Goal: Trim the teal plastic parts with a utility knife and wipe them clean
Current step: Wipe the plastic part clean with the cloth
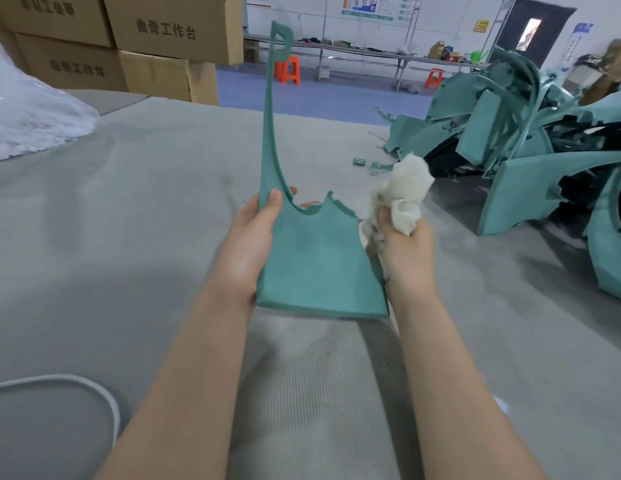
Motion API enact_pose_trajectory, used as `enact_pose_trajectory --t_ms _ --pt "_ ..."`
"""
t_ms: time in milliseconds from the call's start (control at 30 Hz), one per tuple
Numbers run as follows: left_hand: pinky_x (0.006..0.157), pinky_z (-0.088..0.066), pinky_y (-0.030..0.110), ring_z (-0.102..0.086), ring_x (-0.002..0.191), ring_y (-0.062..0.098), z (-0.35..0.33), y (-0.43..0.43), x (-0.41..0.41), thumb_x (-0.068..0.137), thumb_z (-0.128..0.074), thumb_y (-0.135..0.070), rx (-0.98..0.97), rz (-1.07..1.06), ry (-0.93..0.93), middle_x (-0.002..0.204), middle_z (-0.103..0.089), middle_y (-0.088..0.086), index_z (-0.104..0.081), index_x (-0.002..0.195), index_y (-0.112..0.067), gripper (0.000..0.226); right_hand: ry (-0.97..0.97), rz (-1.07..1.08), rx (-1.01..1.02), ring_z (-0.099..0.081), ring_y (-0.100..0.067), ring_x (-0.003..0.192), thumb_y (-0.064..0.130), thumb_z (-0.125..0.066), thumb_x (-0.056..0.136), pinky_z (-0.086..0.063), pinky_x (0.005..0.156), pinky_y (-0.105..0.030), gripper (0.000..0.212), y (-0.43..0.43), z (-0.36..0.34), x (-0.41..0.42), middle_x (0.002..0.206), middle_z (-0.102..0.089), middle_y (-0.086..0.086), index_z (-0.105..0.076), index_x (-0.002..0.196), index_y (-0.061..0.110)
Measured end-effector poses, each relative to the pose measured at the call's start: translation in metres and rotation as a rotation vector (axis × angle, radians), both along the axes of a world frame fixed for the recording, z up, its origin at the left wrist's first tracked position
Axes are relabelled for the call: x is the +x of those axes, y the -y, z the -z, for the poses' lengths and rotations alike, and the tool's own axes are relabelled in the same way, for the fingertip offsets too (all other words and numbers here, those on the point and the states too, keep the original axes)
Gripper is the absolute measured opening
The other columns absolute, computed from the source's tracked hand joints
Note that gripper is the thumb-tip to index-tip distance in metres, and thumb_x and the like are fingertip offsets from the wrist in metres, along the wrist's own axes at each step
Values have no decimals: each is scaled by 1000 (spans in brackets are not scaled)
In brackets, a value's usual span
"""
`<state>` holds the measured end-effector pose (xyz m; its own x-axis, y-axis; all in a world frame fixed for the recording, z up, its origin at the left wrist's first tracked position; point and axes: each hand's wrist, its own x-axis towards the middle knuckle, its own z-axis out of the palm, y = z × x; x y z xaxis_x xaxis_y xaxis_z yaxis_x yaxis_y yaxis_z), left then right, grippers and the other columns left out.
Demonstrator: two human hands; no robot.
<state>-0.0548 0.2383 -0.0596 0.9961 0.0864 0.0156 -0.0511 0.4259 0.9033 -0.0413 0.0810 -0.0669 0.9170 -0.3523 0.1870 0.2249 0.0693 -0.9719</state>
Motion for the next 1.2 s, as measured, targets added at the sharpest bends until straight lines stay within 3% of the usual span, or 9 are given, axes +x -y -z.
enact_pose_trajectory --t_ms 100,167,267,433,600,800,933,1067,1200 --pt "54 -54 22 -72 67 12 1 2 -1 99 -50 -29 46 47 -27 78 -75 -2 -68 96 -21 20 20 -140 -134 -56 4 61 29 -62 95 -46 57 -14 8 4 -3 -4 71 -63 16 -65 90 24" --pt "57 -55 24 -72 70 14 3 1 -1 98 -52 -30 61 77 -46 82 -76 0 -69 96 -22 19 59 -263 -447 -50 7 55 24 -59 96 -40 53 -11 22 -1 0 -5 61 -60 21 -59 75 29" --pt "58 -56 25 -73 72 16 4 -5 0 97 -54 -32 102 105 -83 85 -76 1 -72 92 -25 20 66 -204 -759 -48 2 64 13 -50 96 -36 55 -7 20 -6 3 -3 72 -56 15 -52 81 27" --pt "55 -55 23 -73 71 16 3 -7 2 97 -54 -29 88 166 -80 86 -76 4 -71 95 -22 19 69 -120 -617 -38 -3 53 22 -46 101 -33 48 -11 36 -7 4 -1 61 -43 11 -42 66 23" --pt "57 -56 24 -72 71 16 4 -7 3 98 -53 -27 106 171 -85 86 -76 4 -71 95 -20 19 -32 -114 -428 -34 0 47 34 -44 102 -29 43 -14 34 -7 5 2 59 -40 7 -43 73 16" --pt "53 -55 22 -71 65 13 3 -5 2 98 -52 -27 82 144 -90 79 -75 1 -70 94 -20 19 -106 -21 -304 -48 -7 63 36 -48 100 -43 56 -20 30 -1 8 5 65 -52 10 -53 87 9" --pt "53 -54 22 -70 63 13 2 -4 2 99 -51 -27 77 112 -84 77 -74 0 -69 93 -20 20 -13 -63 -137 -65 -11 82 35 -55 98 -52 75 -27 16 5 0 1 82 -69 10 -65 87 28" --pt "54 -55 23 -71 67 14 3 -6 3 99 -51 -30 108 91 -80 78 -75 -1 -69 94 -23 21 13 -374 -383 -56 10 51 24 -58 98 -40 48 -5 15 5 0 -6 60 -64 23 -61 83 26" --pt "57 -56 24 -72 69 15 5 -8 4 98 -51 -30 136 89 -89 80 -75 0 -70 92 -23 21 61 -340 -524 -57 15 64 14 -56 97 -43 59 -5 9 2 4 -2 81 -63 17 -59 91 20"
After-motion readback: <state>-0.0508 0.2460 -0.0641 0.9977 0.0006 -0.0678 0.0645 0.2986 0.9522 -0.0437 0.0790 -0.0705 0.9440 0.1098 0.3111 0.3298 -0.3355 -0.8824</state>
